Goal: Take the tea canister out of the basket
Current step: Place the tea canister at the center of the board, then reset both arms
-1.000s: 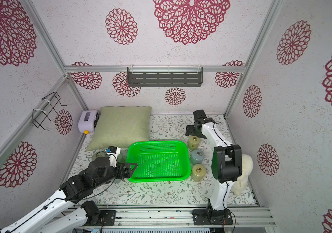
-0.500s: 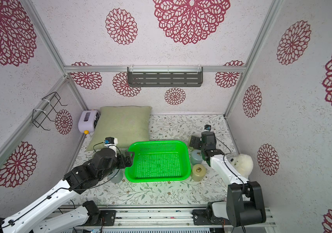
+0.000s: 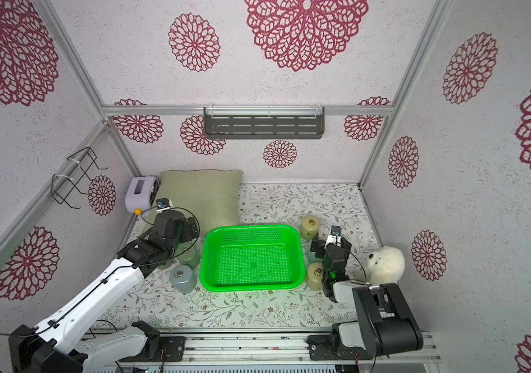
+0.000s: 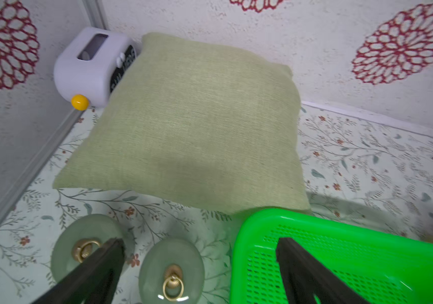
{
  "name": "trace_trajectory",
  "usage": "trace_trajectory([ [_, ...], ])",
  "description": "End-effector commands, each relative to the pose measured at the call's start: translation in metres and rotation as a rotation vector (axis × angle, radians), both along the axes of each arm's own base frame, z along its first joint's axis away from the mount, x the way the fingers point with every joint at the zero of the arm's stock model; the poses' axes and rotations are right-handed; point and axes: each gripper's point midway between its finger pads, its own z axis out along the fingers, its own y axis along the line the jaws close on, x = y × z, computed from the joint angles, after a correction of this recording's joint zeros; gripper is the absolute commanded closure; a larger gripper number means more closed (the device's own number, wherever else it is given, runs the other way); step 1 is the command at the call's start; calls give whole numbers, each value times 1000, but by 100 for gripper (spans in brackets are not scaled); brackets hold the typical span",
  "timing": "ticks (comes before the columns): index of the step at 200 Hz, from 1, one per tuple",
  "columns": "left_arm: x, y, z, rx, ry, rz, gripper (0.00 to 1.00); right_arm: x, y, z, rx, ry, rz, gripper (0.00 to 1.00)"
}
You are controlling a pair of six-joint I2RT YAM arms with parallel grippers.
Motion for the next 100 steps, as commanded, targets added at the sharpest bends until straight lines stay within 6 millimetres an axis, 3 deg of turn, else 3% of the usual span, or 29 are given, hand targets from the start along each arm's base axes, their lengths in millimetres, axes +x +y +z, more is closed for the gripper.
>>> trace_trajectory([
  [1, 18, 37, 4, 99, -53, 92, 3, 15, -15, 21, -58, -65, -69, 1],
  [28, 32, 73, -1, 262, -87, 181, 3, 5, -20, 23, -48, -158, -59, 1],
  [40, 37, 87, -6, 298, -91, 212, 3, 7, -13, 21, -43, -139, -11, 1],
  [100, 59, 136, -54, 214, -61, 249, 3, 2, -3, 16, -7, -181, 129, 1],
])
